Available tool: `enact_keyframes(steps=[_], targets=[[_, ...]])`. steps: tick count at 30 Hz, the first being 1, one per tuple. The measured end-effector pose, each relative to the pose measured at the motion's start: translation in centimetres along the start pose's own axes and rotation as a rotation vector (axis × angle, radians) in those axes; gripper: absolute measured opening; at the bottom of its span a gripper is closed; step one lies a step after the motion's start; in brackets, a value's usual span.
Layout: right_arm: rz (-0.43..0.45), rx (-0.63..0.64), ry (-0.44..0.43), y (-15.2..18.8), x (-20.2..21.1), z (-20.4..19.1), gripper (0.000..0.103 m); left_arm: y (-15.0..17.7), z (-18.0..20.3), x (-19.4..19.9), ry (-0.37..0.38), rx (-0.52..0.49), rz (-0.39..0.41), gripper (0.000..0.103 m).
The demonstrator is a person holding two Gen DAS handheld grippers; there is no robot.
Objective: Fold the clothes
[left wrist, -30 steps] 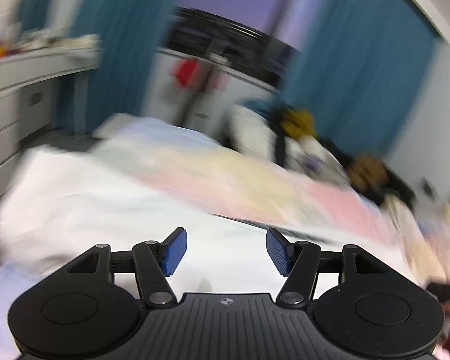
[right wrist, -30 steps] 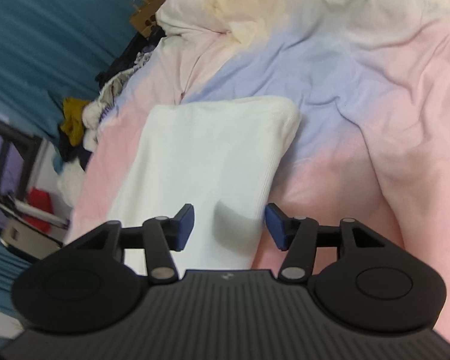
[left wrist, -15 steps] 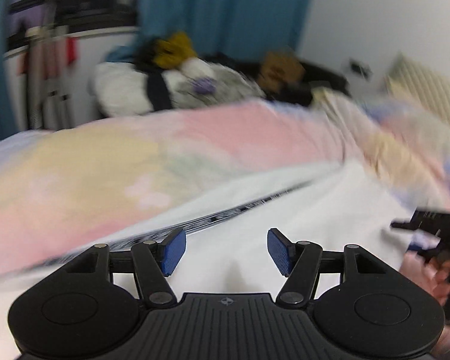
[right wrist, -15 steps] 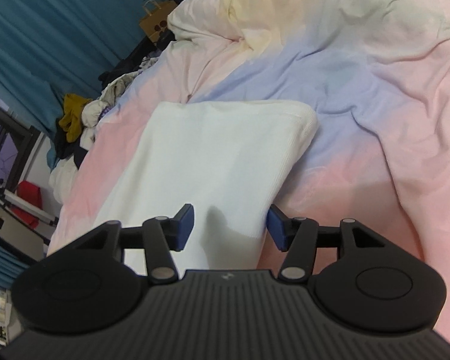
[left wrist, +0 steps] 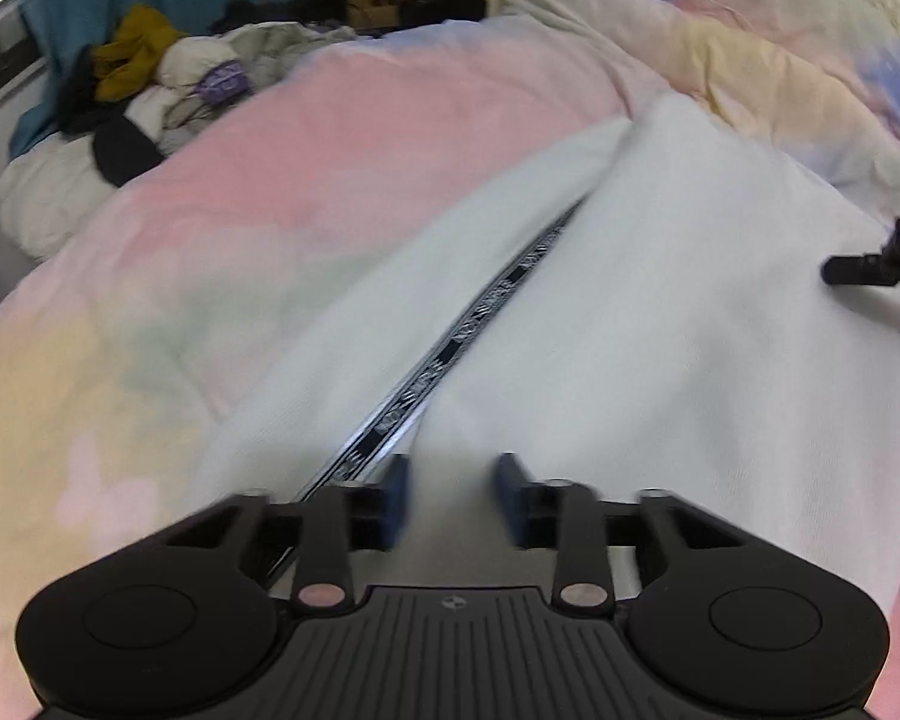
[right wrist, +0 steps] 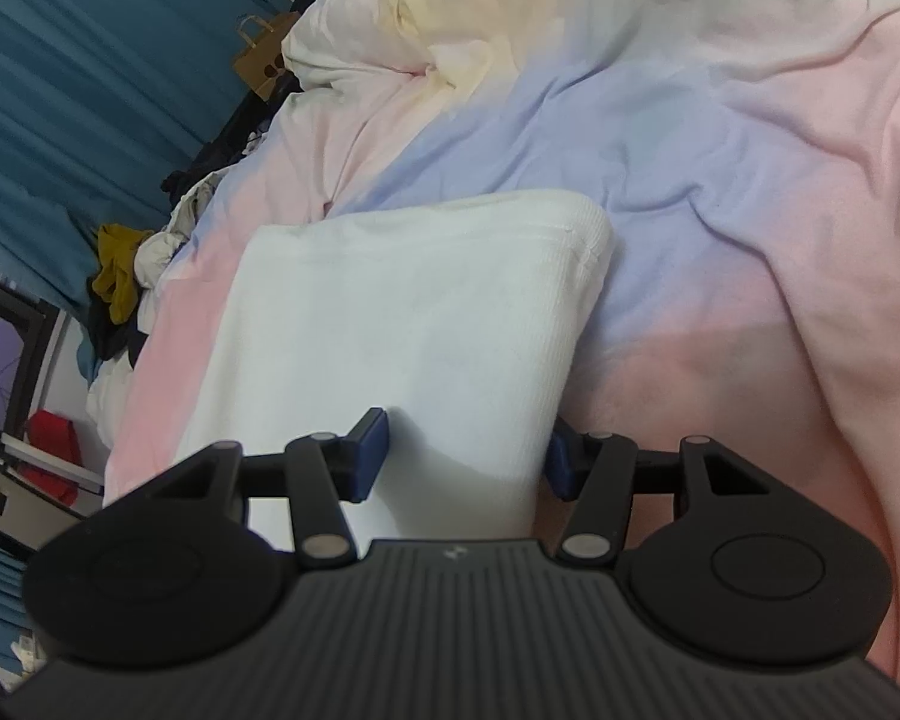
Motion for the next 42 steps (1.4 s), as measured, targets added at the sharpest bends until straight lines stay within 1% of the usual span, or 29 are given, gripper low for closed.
enact_keyframes(steps=[1,2,4,7,10,13,15,17,19,21,23,24,27,30,32,35,38,40,42], targets=[[0.001,-0.005,0.000,0.0,0.0,0.0,0.056,0.0,0.0,0.0,-0.004,0.001,0.006,0.006],[0.000,-0.010,-0.001,-0.1,0.1,0.0,0.056,0.0,-0.2,0.1,-0.012,0.010,0.015,0.004],[-0.002,-0.020,-0.003,-0.2,0.2,0.0,0.056,-0.2,-0.6,1.5,-0.018,0.042,0.055,0.003],[0.002,-0.016,-0.019,-0.1,1.1,-0.6,0.056,-1.4,-1.5,4.7,-0.012,0.084,0.156,0.003],[0.016,0.003,-0.049,-0.3,1.9,-1.3,0.056,-3.5,-2.7,6.3,-0.033,0.083,0.200,0.003],[0.021,0.008,-0.055,-0.4,1.9,-1.5,0.056,-5.5,-4.2,6.8,-0.086,0.079,0.228,0.003],[0.010,0.001,-0.067,-0.4,1.6,-1.4,0.056,-6.1,-5.3,5.5,-0.130,0.087,0.217,0.004],[0.000,-0.003,-0.091,-0.3,1.4,-1.5,0.056,-6.1,-6.0,3.6,-0.177,0.099,0.188,0.004],[-0.017,-0.004,-0.111,-0.2,1.1,-1.7,0.056,-4.8,-6.0,1.0,-0.202,0.129,0.132,0.005],[-0.044,-0.016,-0.135,-0.1,0.8,-1.8,0.056,-3.3,-5.8,-2.3,-0.224,0.132,0.080,0.005],[-0.072,-0.045,-0.166,-0.1,0.5,-1.7,0.056,-2.1,-5.6,-4.4,-0.242,0.135,0.070,0.006],[-0.084,-0.070,-0.185,-0.3,0.4,-1.6,0.056,-1.7,-5.7,-5.0,-0.249,0.146,0.077,0.006],[-0.116,-0.150,-0.239,-1.1,-0.1,-1.0,0.056,-1.4,-6.7,-5.0,-0.237,0.220,0.105,0.008],[-0.176,-0.262,-0.303,-2.1,-1.2,0.2,0.057,-1.5,-7.2,-4.2,-0.226,0.218,0.114,0.011],[-0.220,-0.317,-0.313,-2.3,-2.5,0.8,0.064,-1.4,-7.1,-3.4,-0.234,0.222,0.114,0.017],[-0.308,-0.385,-0.341,-2.0,-4.7,1.3,0.064,-1.2,-6.6,-1.7,-0.239,0.232,0.119,0.017],[-0.364,-0.384,-0.390,-1.9,-6.1,0.6,0.064,-0.1,-5.4,1.8,-0.214,0.262,0.157,0.019],[-0.365,-0.351,-0.383,-1.7,-6.5,0.1,0.063,0.8,-4.4,4.3,-0.195,0.284,0.183,0.020],[-0.351,-0.308,-0.370,-1.4,-6.7,-0.5,0.062,2.4,-3.7,7.1,-0.192,0.329,0.209,0.020]])
Point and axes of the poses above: each gripper's, at about its wrist camera, not at the fingertips, and x roughly against the way its jaws point, z to its right, y to its underside, the point moved 4 cm from there along -x, roughly the way its jaws point, and after that the axes turned 4 degrees about z, right-handed, at the moved point
